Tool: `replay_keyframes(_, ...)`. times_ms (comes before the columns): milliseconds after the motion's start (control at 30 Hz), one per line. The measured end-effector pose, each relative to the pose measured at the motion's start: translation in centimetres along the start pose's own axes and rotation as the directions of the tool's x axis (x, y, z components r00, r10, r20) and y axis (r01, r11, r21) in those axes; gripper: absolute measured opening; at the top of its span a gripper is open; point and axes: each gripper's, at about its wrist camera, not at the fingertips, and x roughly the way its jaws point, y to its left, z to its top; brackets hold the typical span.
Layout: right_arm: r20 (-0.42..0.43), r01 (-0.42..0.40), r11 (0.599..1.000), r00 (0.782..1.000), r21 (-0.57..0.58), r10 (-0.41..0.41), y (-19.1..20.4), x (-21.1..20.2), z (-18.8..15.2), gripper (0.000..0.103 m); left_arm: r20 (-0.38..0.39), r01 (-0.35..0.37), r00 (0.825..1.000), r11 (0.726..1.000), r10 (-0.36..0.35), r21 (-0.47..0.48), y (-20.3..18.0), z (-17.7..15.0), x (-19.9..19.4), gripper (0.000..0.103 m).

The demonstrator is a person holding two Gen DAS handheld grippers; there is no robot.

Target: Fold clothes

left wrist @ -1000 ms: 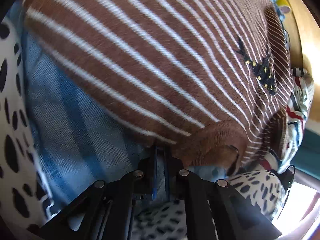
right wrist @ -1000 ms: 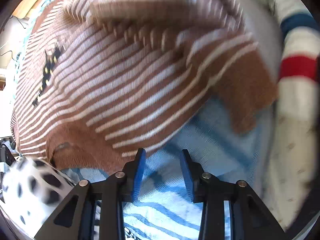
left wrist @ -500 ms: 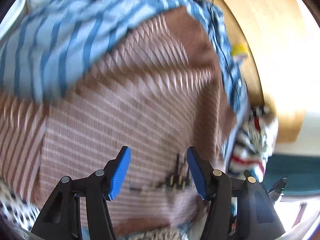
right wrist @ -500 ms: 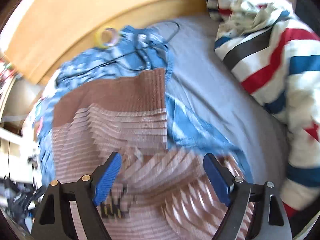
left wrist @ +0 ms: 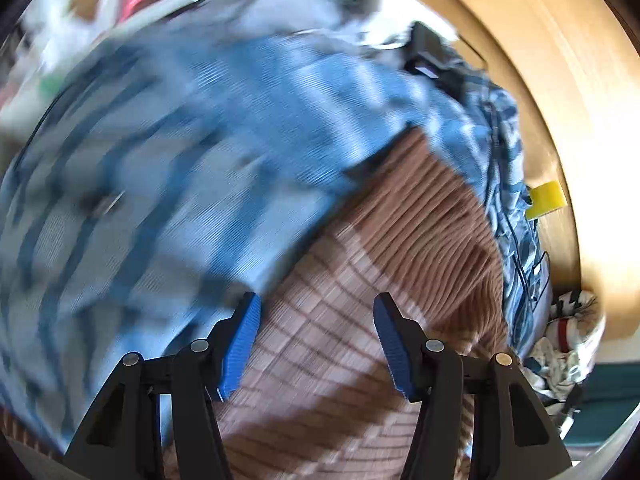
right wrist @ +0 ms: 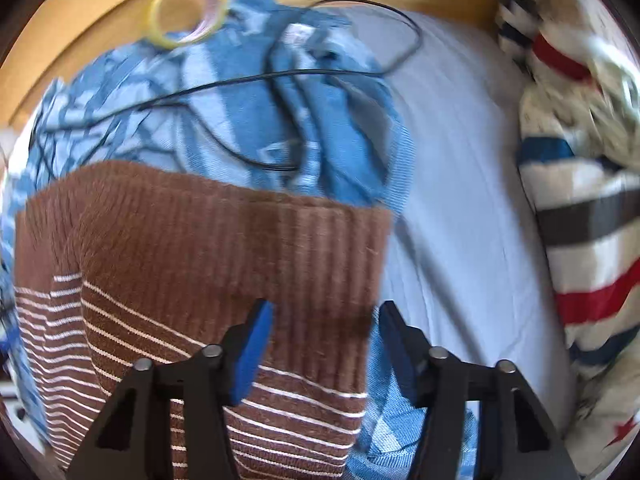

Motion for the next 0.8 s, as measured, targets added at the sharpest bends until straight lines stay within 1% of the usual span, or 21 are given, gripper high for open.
replay_keyframes(33,-0.008,0.019,1.0,1.0,-0.002,-0.019,0.4,0.1,0.0,0.052,-0.016,-0.014,1.0,1.0,0.014,0.021,-0.9,0.4,0.9,0.06)
replay_keyframes(67,-0.007,0.048,0.999,0.999,-0.002,-0.048,0.7,0.2,-0.1,0.042,-0.036,-0.042,0.998,0.998,0.043,0.043,-1.7,0.7,1.9,0.06)
replay_keyframes(100,-0.004,0.08,0.997,0.997,-0.001,-0.08,1.0,0.3,-0.1,0.036,-0.031,-0.084,0.996,0.994,0.087,0.073,-2.4,0.6,2.3,0.059)
replay_keyframes(133,0.007,0.12,0.993,0.993,0.01,-0.121,1.1,0.3,-0.3,0.03,-0.016,-0.13,0.991,0.986,0.132,0.105,-3.1,0.6,2.7,0.053)
replay_keyframes(167,0.028,0.136,0.99,0.99,0.022,-0.137,1.2,0.0,-0.5,0.025,0.0,-0.176,0.984,0.975,0.177,0.136,-3.8,0.5,3.0,0.044)
replay_keyframes(200,0.054,0.136,0.99,0.989,0.028,-0.137,1.4,-0.5,-0.6,0.019,0.02,-0.195,0.981,0.97,0.194,0.146,-4.2,0.4,2.8,0.016)
replay_keyframes(233,0.084,0.139,0.99,0.986,0.021,-0.141,1.7,-1.4,-0.6,0.018,0.042,-0.207,0.978,0.967,0.203,0.151,-4.4,0.4,2.4,0.006)
replay_keyframes(267,0.115,0.143,0.99,0.983,0.014,-0.144,2.1,-2.3,-0.6,0.017,0.064,-0.219,0.975,0.963,0.211,0.155,-4.7,0.3,2.0,0.006)
replay_keyframes(300,0.146,0.146,0.989,0.979,0.006,-0.146,2.3,-3.2,-0.5,0.016,0.093,-0.209,0.976,0.968,0.198,0.136,-4.7,0.5,1.2,0.006)
replay_keyframes(367,0.21,0.151,0.988,0.967,-0.01,-0.146,2.8,-5.3,0.9,0.016,0.156,-0.189,0.973,0.976,0.171,0.112,-4.8,1.1,-0.4,0.006)
replay_keyframes(433,0.274,0.162,0.987,0.95,-0.022,-0.15,3.1,-7.3,2.4,0.016,0.186,-0.177,0.97,0.978,0.155,0.108,-5.5,2.3,-1.5,0.006)
replay_keyframes(467,0.308,0.183,0.983,0.936,-0.011,-0.171,3.0,-8.4,3.7,0.016,0.187,-0.168,0.971,0.982,0.149,0.091,-5.2,2.8,-1.9,0.006)
replay_keyframes(500,0.325,0.188,0.982,0.929,-0.001,-0.177,3.2,-8.8,5.1,0.016,0.185,-0.159,0.972,0.985,0.144,0.071,-4.8,3.1,-2.3,0.006)
replay_keyframes(567,0.334,0.154,0.988,0.93,0.031,-0.155,3.0,-9.4,8.1,0.016,0.191,-0.144,0.972,0.989,0.136,0.026,-4.0,4.1,-2.8,0.006)
replay_keyframes(667,0.339,0.139,0.989,0.929,0.055,-0.149,2.8,-9.1,11.2,0.015,0.217,-0.13,0.967,0.991,0.135,-0.034,-2.5,4.9,-2.5,0.006)
replay_keyframes(733,0.312,0.129,0.99,0.939,0.065,-0.143,2.9,-7.5,12.6,0.015,0.231,-0.137,0.961,0.988,0.15,-0.071,-1.2,5.5,-2.1,0.005)
replay_keyframes(767,0.289,0.122,0.989,0.947,0.079,-0.14,2.8,-6.3,12.6,0.015,0.236,-0.15,0.957,0.985,0.167,-0.088,-0.3,5.5,-1.8,0.003)
replay_keyframes(800,0.267,0.116,0.989,0.954,0.095,-0.138,2.7,-5.1,12.6,0.018,0.242,-0.162,0.953,0.981,0.183,-0.104,0.7,5.6,-1.4,0.003)
